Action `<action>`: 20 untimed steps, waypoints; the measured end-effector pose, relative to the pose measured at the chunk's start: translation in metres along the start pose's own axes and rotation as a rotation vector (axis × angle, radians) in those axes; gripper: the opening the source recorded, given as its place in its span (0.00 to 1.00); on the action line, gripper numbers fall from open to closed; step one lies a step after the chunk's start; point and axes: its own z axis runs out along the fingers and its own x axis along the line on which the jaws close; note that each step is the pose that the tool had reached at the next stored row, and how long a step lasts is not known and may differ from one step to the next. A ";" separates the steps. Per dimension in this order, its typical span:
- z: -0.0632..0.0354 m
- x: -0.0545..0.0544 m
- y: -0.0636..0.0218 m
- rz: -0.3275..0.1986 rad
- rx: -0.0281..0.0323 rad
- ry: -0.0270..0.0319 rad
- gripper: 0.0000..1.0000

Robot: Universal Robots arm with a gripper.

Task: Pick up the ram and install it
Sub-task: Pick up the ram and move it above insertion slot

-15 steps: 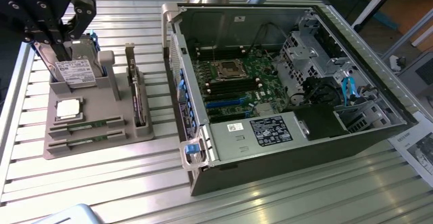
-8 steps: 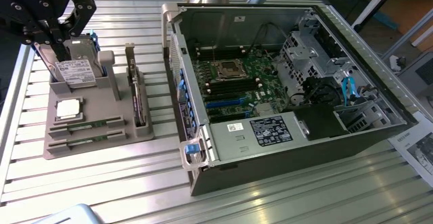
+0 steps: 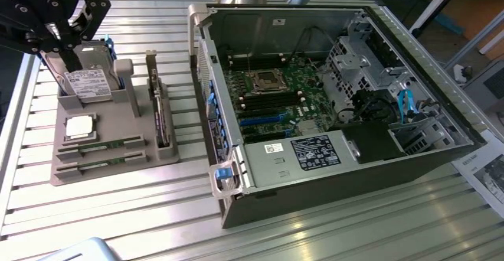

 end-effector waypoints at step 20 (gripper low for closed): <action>0.0000 0.000 0.0000 -0.412 -0.0082 0.0181 0.10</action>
